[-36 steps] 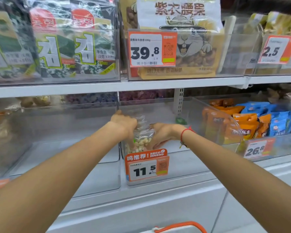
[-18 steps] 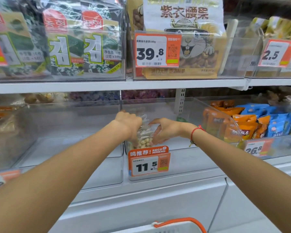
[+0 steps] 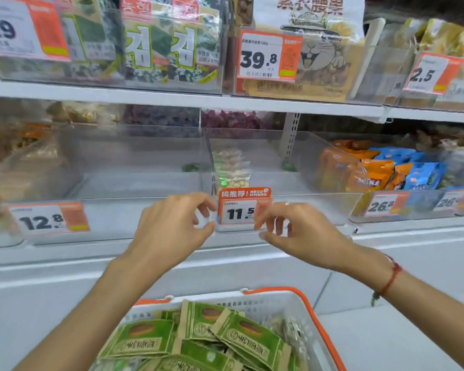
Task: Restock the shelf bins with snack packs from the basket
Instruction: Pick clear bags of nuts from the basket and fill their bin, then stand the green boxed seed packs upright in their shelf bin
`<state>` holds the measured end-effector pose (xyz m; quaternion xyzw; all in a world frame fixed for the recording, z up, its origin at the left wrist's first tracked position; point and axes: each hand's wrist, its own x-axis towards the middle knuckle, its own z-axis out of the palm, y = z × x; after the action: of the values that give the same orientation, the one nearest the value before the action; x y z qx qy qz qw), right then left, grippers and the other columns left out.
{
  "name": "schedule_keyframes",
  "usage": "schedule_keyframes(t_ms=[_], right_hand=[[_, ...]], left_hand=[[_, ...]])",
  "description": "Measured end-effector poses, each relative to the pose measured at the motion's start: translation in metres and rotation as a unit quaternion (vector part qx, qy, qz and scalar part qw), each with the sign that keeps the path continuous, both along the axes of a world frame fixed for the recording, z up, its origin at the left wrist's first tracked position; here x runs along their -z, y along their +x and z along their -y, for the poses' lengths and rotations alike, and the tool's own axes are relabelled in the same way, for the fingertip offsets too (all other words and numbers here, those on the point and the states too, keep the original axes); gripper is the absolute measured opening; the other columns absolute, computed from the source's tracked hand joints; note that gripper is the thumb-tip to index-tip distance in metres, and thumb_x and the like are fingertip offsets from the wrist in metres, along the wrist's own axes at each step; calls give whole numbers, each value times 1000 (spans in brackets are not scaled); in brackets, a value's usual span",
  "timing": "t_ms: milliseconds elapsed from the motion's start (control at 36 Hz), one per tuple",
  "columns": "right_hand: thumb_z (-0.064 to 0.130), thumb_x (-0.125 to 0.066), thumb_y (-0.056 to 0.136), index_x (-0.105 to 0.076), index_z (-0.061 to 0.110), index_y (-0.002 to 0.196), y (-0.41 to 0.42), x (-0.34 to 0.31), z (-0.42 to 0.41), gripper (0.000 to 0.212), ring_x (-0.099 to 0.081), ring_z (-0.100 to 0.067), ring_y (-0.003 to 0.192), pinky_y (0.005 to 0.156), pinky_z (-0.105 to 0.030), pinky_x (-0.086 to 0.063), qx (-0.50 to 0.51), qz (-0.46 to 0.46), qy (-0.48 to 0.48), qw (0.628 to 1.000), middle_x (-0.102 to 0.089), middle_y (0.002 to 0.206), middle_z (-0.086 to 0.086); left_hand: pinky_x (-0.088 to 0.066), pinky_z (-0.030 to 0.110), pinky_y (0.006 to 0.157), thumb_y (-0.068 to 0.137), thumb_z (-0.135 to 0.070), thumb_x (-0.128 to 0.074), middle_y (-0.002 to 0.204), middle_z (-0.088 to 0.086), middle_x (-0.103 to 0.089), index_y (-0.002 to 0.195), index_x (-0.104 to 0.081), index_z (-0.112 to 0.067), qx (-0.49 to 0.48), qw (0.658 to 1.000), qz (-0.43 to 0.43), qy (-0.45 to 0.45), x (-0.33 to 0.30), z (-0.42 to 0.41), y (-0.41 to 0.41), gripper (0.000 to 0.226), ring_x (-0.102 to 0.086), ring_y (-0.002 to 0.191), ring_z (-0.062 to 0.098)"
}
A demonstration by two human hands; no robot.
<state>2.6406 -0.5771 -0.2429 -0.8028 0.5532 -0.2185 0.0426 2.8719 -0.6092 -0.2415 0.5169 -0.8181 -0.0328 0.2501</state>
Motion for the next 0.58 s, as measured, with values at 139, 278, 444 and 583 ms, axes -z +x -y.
schedule_keyframes(t_ms=[139, 278, 444, 583], right_hand=[[31, -61, 88, -65, 32, 100, 13, 52, -15, 13, -54, -4, 76, 68, -26, -42, -13, -110, 141, 984, -61, 81, 17], [29, -61, 89, -63, 25, 114, 26, 114, -16, 25, -58, -15, 103, 75, -24, -39, 16, -136, 267, 954, -66, 109, 4], [52, -53, 91, -29, 19, 149, 44, 179, -25, 71, -34, -24, 138, 111, -34, -31, -21, -94, 405, 909, -33, 152, -4], [76, -51, 75, -42, 21, 142, 61, 204, -36, 88, -25, -30, 138, 113, -45, -25, -23, -171, 365, 915, -33, 150, -7]], left_hand=[[-43, 23, 67, 82, -42, -63, 88, -27, -61, 95, -58, -42, -22, 991, 29, 126, 65, -15, 28, 13, -60, 83, -2], [-44, 28, 86, 89, -39, -57, 122, -15, -59, 114, -60, -37, -7, 957, 124, 263, 138, -20, 47, 25, -56, 113, 12], [-39, 29, 97, 96, -42, -48, 134, -3, -52, 135, -50, -23, 106, 905, 164, 377, 202, -39, 64, 44, -48, 122, 18], [-35, 34, 107, 66, -88, -36, 135, -11, -50, 130, -55, -31, 116, 914, 52, 386, 210, -45, 76, 88, -44, 124, 9]])
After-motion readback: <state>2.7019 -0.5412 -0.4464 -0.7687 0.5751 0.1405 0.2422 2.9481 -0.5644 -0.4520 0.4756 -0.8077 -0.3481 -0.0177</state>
